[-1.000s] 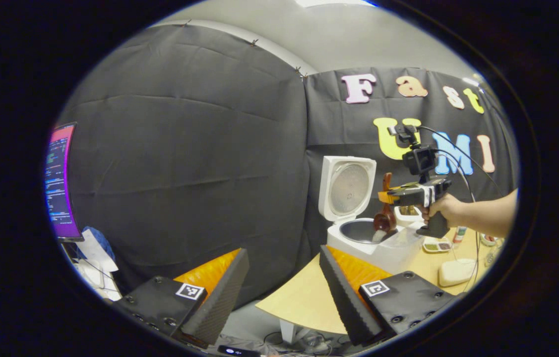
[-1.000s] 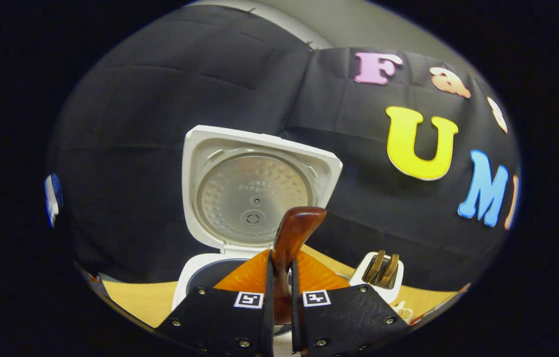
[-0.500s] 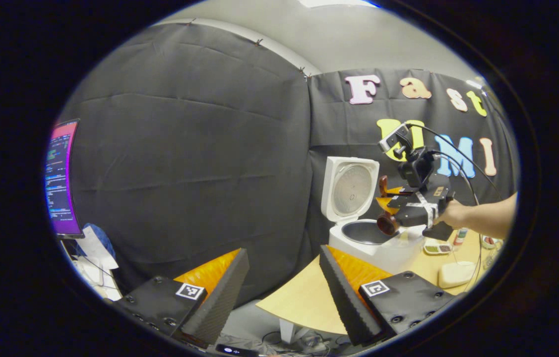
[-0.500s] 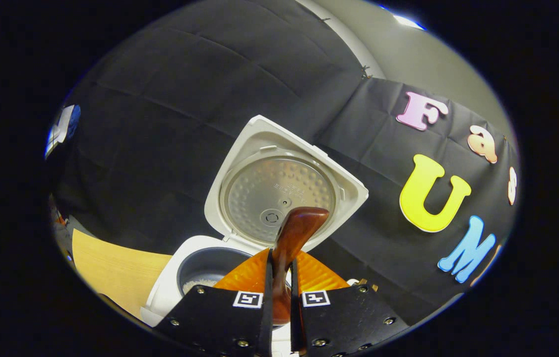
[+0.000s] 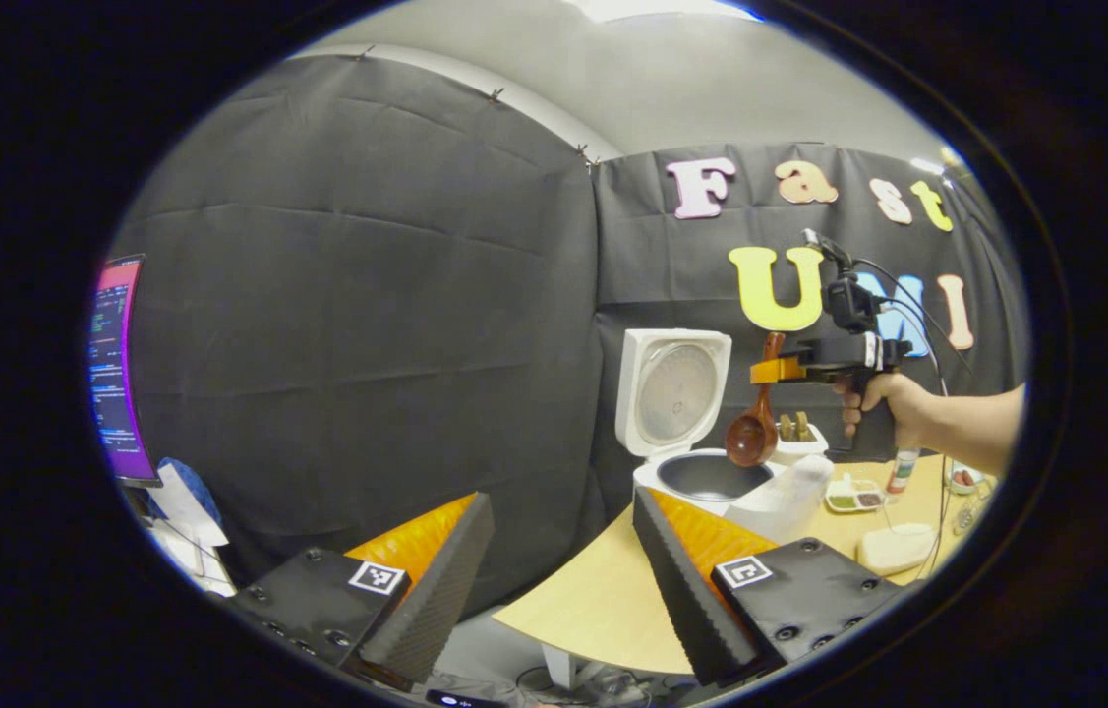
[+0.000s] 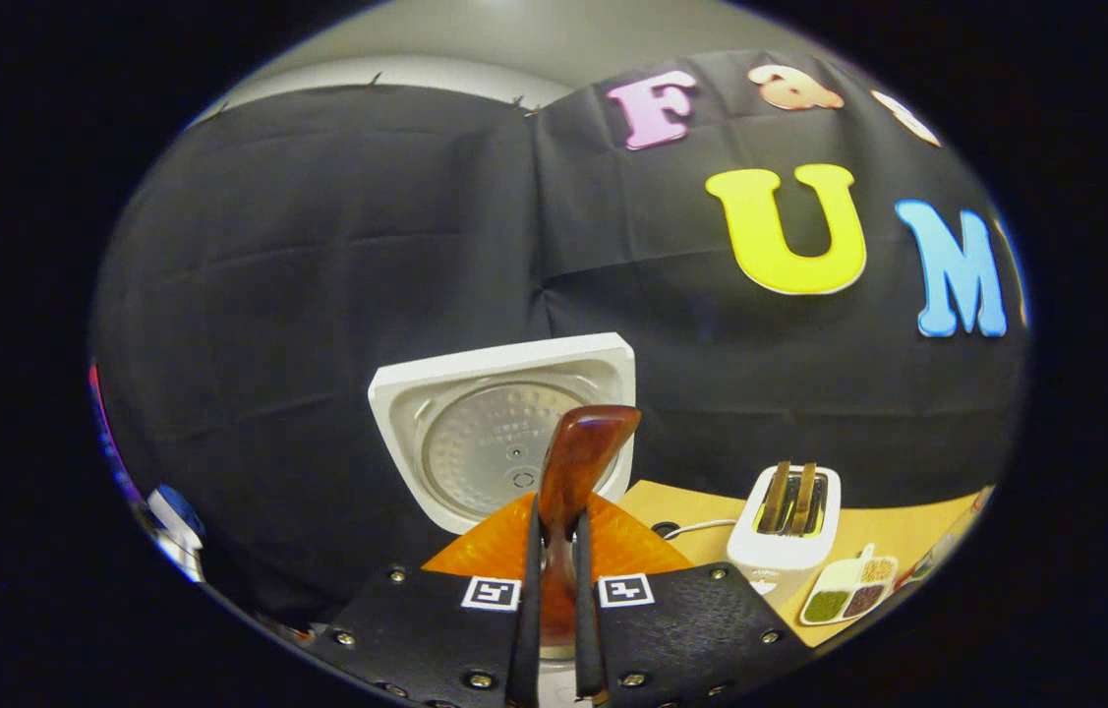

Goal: Close the left gripper, press the button to open the rice cooker; take a wooden spoon from the chopstick holder with the right hand, scoop a spoonful of rice and pour it into the rice cooker, then put the wooden spoon back into the chopstick holder.

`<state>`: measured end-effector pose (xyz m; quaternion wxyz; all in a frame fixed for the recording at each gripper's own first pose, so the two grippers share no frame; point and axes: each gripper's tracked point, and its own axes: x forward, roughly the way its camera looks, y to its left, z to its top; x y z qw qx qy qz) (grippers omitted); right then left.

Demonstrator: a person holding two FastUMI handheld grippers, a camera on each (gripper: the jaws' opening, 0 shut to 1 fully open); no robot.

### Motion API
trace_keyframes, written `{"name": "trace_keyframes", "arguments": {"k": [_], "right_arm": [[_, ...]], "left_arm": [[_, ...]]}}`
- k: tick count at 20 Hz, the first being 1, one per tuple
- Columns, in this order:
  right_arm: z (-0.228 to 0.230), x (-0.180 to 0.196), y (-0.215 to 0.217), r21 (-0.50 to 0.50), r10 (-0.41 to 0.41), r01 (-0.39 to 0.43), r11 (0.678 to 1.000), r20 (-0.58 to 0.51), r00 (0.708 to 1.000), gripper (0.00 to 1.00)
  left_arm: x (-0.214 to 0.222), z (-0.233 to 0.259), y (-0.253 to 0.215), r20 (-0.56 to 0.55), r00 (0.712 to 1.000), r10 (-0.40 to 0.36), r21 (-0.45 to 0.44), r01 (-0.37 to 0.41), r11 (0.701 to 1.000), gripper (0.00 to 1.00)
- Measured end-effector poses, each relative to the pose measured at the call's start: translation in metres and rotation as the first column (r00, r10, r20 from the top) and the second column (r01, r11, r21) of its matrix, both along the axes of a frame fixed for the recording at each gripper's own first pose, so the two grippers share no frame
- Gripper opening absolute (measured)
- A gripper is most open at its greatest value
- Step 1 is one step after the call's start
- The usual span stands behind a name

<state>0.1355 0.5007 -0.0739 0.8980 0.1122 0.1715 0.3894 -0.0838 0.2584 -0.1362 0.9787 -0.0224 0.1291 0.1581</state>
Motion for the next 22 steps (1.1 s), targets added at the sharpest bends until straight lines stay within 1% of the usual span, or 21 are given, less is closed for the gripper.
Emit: {"name": "trace_keyframes", "arguments": {"k": [1,2,4,5,7,8,9,10,11,13,14,15,16,17,18,19,20,22], "right_arm": [[0.008,0.001,-0.008,0.038,-0.010,0.012,0.999,-0.029,1.000,0.15],[0.014,0.000,-0.016,0.081,-0.022,0.027,0.996,-0.061,0.998,0.14],[0.025,0.003,-0.038,0.151,-0.056,0.075,0.986,-0.124,0.991,0.14],[0.029,0.003,-0.049,0.178,-0.072,0.099,0.979,-0.151,0.986,0.15],[0.038,0.001,-0.077,0.203,-0.111,0.146,0.968,-0.174,0.978,0.14],[0.040,0.002,-0.094,0.205,-0.136,0.171,0.964,-0.174,0.975,0.14],[0.043,0.001,-0.110,0.201,-0.160,0.194,0.960,-0.172,0.972,0.14],[0.043,0.002,-0.128,0.197,-0.185,0.217,0.956,-0.168,0.968,0.14],[0.040,0.005,-0.145,0.189,-0.206,0.237,0.953,-0.167,0.964,0.14],[0.040,0.007,-0.179,0.169,-0.249,0.275,0.947,-0.158,0.956,0.15],[0.041,0.008,-0.198,0.162,-0.274,0.297,0.941,-0.151,0.950,0.15],[0.043,0.008,-0.216,0.157,-0.296,0.317,0.935,-0.142,0.945,0.15],[0.044,0.009,-0.235,0.152,-0.323,0.341,0.928,-0.132,0.937,0.15],[0.045,0.009,-0.252,0.147,-0.349,0.366,0.919,-0.126,0.928,0.14],[0.045,0.010,-0.271,0.141,-0.374,0.389,0.910,-0.123,0.919,0.14],[0.046,0.004,-0.286,0.134,-0.396,0.410,0.902,-0.120,0.911,0.15],[0.045,0.003,-0.304,0.129,-0.416,0.429,0.894,-0.116,0.902,0.15],[0.040,0.002,-0.340,0.106,-0.464,0.473,0.874,-0.105,0.880,0.14]], "left_arm": [[0.004,0.004,-0.004,0.007,1.000,-0.011,0.001,0.011,1.000,0.94],[0.007,0.007,-0.010,0.014,1.000,-0.024,0.003,0.024,1.000,0.99],[0.013,0.013,-0.021,0.026,0.998,-0.049,0.008,0.049,0.999,0.99],[0.018,0.017,-0.028,0.029,0.998,-0.061,0.005,0.061,0.998,0.94],[0.028,0.027,-0.044,0.051,0.994,-0.092,-0.007,0.093,0.996,0.94],[0.033,0.032,-0.051,0.065,0.992,-0.109,-0.006,0.110,0.994,0.94],[0.038,0.036,-0.058,0.074,0.990,-0.122,0.000,0.122,0.993,0.99],[0.042,0.039,-0.064,0.082,0.988,-0.131,0.007,0.131,0.991,0.94],[0.047,0.043,-0.070,0.087,0.986,-0.140,0.007,0.140,0.990,0.99],[0.051,0.056,-0.083,0.113,0.981,-0.159,0.000,0.160,0.987,0.99],[0.054,0.061,-0.091,0.129,0.977,-0.168,-0.001,0.169,0.986,0.94],[0.057,0.065,-0.098,0.137,0.975,-0.175,-0.001,0.177,0.984,0.94],[0.058,0.067,-0.105,0.140,0.973,-0.183,0.000,0.185,0.983,0.94],[0.061,0.070,-0.111,0.142,0.972,-0.189,0.001,0.191,0.982,0.98],[0.063,0.073,-0.117,0.147,0.970,-0.196,0.001,0.198,0.980,0.99],[0.065,0.076,-0.123,0.152,0.968,-0.201,0.000,0.203,0.979,0.99],[0.068,0.079,-0.129,0.156,0.966,-0.208,0.000,0.210,0.978,0.94],[0.073,0.084,-0.141,0.164,0.961,-0.222,0.006,0.224,0.974,1.00]]}}
